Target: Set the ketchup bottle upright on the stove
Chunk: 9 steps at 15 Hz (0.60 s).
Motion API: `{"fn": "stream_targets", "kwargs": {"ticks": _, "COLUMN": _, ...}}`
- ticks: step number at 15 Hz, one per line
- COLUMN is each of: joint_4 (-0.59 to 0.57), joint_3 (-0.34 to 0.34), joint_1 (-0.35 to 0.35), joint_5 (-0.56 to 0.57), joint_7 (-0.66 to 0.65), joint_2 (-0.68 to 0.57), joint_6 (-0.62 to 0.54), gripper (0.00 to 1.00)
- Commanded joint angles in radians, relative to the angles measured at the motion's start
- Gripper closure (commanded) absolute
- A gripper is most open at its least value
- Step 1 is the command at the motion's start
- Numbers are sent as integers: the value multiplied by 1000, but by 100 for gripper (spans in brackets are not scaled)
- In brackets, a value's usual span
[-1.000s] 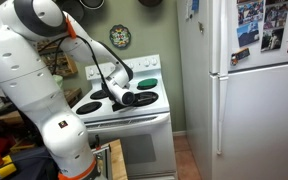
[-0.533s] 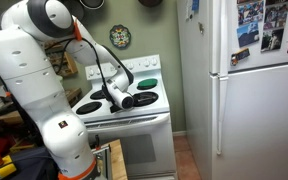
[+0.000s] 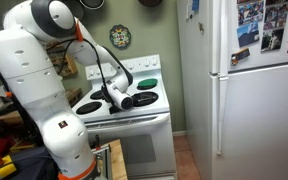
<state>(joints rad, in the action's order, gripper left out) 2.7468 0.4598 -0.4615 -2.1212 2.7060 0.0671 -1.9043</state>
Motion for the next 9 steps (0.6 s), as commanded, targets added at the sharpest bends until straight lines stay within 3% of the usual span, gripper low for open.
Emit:
{"fn": "stream_targets", "kwargs": {"ticks": 1, "joint_4": -1, "joint_3": 0, "joint_1": 13, "joint_5": 10, "joint_7": -24, "joint_2": 31, "joint_6": -25, "gripper": 55}}
{"fn": "stream_targets", "kwargs": {"ticks": 9, "joint_4": 9, "joint_3": -15, "joint_1": 33, "joint_5": 14, "joint_7": -231, "joint_2": 131, "joint_6": -63, "gripper": 55}}
